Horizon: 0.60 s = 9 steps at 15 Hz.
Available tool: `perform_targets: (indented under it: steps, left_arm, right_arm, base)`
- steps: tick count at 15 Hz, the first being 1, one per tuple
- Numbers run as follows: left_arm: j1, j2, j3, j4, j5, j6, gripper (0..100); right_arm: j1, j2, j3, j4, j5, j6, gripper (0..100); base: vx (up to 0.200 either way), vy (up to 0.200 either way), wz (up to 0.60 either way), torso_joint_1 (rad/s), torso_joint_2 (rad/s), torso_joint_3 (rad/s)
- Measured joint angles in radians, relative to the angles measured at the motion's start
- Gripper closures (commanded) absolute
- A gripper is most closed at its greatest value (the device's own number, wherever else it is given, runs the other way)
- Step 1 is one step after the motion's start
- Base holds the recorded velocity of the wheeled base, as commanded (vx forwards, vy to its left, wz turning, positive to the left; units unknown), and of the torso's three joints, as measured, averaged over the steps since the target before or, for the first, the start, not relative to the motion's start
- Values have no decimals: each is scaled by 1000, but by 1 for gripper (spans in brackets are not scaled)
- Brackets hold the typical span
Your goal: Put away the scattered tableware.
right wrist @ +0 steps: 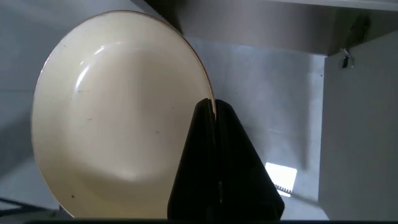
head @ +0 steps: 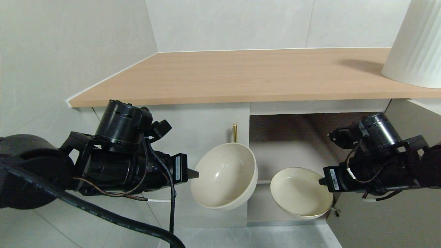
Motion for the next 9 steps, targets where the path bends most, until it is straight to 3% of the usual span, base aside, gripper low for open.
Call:
perform_targets:
  steps: [4, 9]
  left_arm:
    - [0, 0, 1, 0, 0, 1, 100]
    - [0, 4, 0, 0, 0, 1, 100]
  right_arm:
    - [-1, 88, -2, -70, -90, 4, 100]
    - [-8, 287, -8, -382, -122, 123, 100]
  base:
    - [0, 0, 0, 0, 0, 0]
    - [0, 0, 0, 0, 0, 0]
